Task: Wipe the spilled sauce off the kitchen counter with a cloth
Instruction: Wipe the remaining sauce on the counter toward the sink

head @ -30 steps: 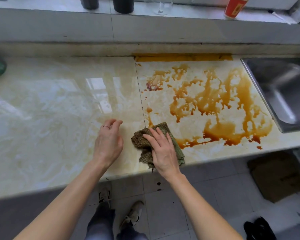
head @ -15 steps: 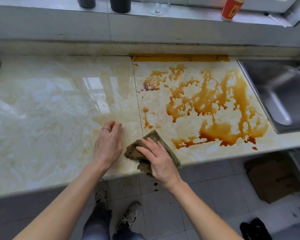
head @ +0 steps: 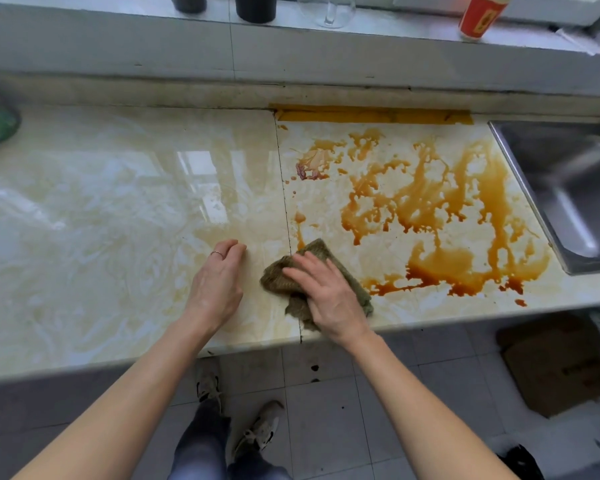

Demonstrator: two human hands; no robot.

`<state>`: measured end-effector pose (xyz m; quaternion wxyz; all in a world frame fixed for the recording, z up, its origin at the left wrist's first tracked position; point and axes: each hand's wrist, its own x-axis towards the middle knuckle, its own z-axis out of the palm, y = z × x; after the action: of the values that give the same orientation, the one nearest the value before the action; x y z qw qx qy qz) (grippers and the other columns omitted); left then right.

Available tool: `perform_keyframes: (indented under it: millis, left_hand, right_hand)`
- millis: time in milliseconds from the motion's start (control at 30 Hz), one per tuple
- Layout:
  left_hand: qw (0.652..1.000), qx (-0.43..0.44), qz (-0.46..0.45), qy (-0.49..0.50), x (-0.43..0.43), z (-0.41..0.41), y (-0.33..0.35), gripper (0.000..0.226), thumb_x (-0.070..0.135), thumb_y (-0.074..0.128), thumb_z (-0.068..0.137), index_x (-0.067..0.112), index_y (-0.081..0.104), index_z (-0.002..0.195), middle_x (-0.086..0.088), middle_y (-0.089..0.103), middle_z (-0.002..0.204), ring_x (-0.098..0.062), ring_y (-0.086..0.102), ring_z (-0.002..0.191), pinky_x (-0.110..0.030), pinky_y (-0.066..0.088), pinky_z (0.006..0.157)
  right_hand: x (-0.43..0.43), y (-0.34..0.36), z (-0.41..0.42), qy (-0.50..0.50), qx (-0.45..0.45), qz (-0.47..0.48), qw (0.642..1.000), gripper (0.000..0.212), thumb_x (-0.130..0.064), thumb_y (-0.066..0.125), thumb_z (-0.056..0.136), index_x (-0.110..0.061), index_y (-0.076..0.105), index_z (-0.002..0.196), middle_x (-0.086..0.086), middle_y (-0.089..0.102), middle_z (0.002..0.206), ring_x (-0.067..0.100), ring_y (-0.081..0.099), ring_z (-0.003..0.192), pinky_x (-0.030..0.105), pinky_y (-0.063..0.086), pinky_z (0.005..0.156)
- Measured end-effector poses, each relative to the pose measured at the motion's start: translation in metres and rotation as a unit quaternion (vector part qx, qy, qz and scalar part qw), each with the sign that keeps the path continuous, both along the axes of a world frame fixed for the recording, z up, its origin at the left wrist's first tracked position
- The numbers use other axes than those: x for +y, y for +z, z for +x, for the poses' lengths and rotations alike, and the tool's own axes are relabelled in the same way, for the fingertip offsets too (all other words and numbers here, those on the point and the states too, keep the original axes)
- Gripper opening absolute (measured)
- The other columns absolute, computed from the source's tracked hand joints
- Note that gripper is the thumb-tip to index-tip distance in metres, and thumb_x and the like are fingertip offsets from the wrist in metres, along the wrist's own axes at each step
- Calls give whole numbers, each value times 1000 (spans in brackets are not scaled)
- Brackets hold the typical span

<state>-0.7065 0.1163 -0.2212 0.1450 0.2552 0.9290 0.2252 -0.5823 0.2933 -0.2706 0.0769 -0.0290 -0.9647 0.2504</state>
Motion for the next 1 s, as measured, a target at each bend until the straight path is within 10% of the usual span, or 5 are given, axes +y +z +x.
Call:
perform_keyframes:
  millis: [333,600,1000]
  left_hand:
    - [1000,-2,0,-15,1,-8,3,51,-4,41,87,10,42,136,-6,39,143,-28,44,123,-35,39,101]
    - [1000,3,4,-18,-4,-15,6,44,-5,37,88,10,49,129,0,42,140,-24,48,118,-30,42,95]
    - [999,23,-21,-18,0,-31,7,47,-2,38,89,14,47,133,-1,51,134,-22,51,115,-29,43,87]
  right_hand:
    - [-26,-1,-15,37,-5,-11,999,63,-5,53,82,-25,49,142,2,36,154,19,18,148,40,6,121]
    - [-5,2,-38,-180,-25,-21,983,58,-17,44,89,-29,42,145,-1,28,158,17,12,149,49,4,121]
    - [18,6,-64,-207,-97,22,973,63,-37,27,89,-32,28,152,-5,12,163,15,-3,150,43,-8,120]
